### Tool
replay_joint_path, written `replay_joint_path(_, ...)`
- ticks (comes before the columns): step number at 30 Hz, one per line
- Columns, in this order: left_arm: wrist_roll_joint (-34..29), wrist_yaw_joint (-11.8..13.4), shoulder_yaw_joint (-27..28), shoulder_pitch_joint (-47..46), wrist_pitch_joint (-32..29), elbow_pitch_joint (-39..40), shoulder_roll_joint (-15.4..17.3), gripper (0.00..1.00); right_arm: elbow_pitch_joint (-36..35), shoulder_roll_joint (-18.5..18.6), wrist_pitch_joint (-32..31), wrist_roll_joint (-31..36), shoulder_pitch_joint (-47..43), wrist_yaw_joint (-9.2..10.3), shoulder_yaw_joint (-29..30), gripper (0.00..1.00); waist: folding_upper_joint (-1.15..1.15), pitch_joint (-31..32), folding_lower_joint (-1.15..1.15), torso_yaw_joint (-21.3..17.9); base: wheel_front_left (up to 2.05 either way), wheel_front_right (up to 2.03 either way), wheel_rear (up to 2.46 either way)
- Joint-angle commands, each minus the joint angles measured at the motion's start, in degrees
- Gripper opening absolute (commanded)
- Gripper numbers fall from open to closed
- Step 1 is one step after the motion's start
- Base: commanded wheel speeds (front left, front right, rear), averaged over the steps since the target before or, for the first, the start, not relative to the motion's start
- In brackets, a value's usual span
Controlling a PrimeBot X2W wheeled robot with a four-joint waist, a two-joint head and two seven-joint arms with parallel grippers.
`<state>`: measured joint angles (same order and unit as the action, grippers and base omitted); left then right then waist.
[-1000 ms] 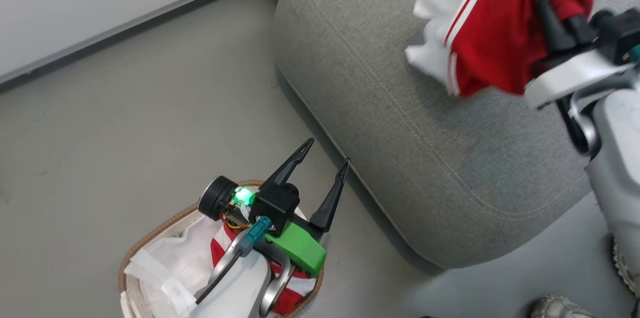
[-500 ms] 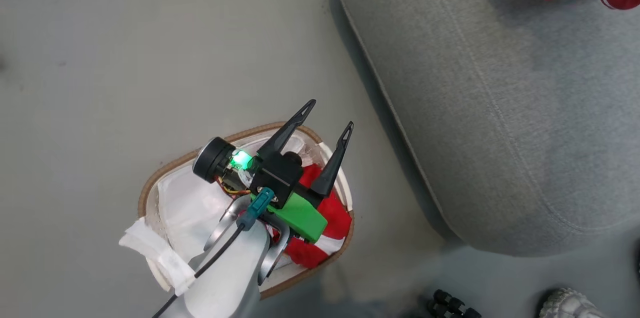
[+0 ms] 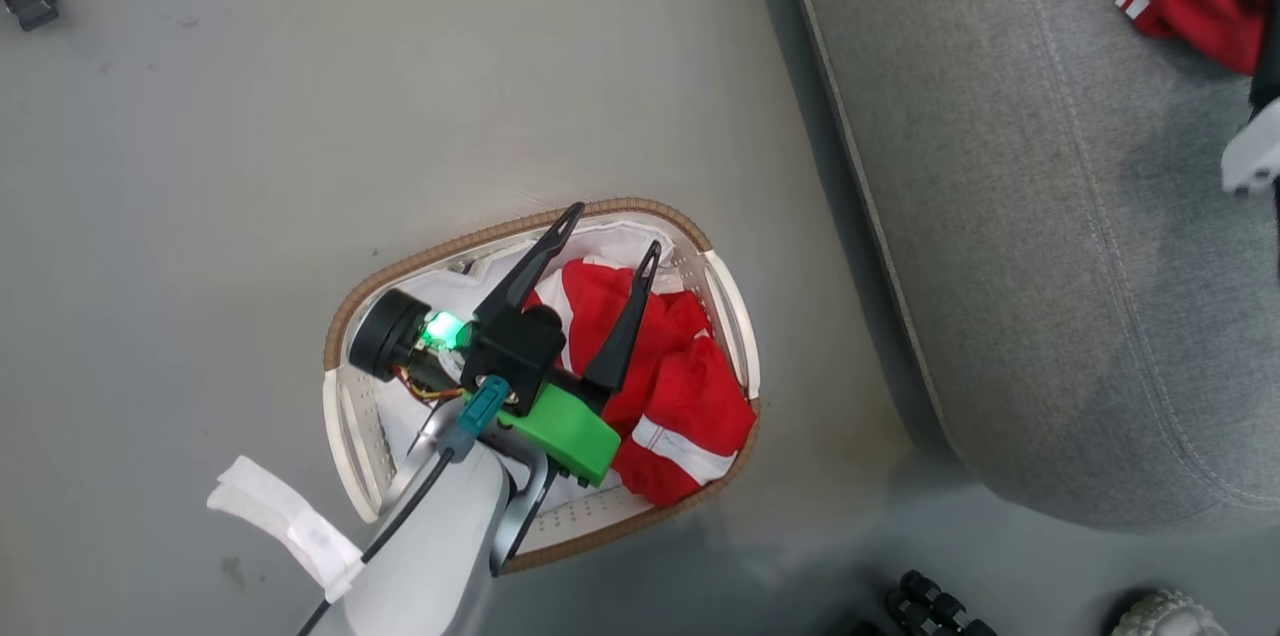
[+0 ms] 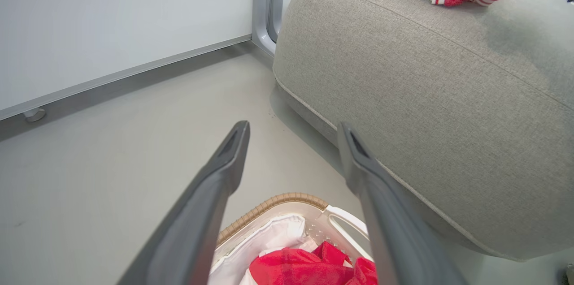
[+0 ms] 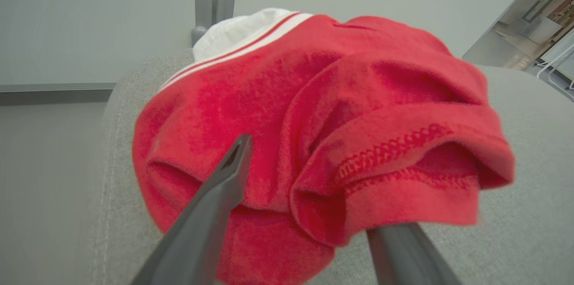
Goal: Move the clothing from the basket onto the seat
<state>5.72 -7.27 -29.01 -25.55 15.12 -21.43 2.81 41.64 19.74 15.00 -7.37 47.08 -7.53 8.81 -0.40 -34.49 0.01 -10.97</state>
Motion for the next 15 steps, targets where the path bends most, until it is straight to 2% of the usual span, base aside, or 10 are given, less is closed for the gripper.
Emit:
replay_joint_path(1, -0.4, -0.1, 0.3, 0.9, 0.1, -0.2, 0.2, 1.0, -0.7, -0.4, 0.3, 0.1, -2.4, 0.08, 0.4, 1.0, 0.4, 2.1, -0.01, -1.4, 0.0, 0.0, 0.0)
replay_joint_path(8, 1.0, -0.2, 2.1, 3.9, 0.0, -0.6, 0.2, 1.0, -6.6, -2.4, 0.3, -0.4, -14.3, 0.08, -0.3, 1.0, 0.4, 8.8, -0.01, -3.1, 0.0, 0.0, 0.0)
replay_joint_path(15, 0.7, 1.0, 5.8, 7.7, 0.0, -0.7, 0.3, 1.0, -14.1, -5.0, 0.3, -1.6, -21.1, 0.08, -3.0, 1.0, 0.4, 14.1, -0.01, -1.3, 0.0, 0.0, 0.0)
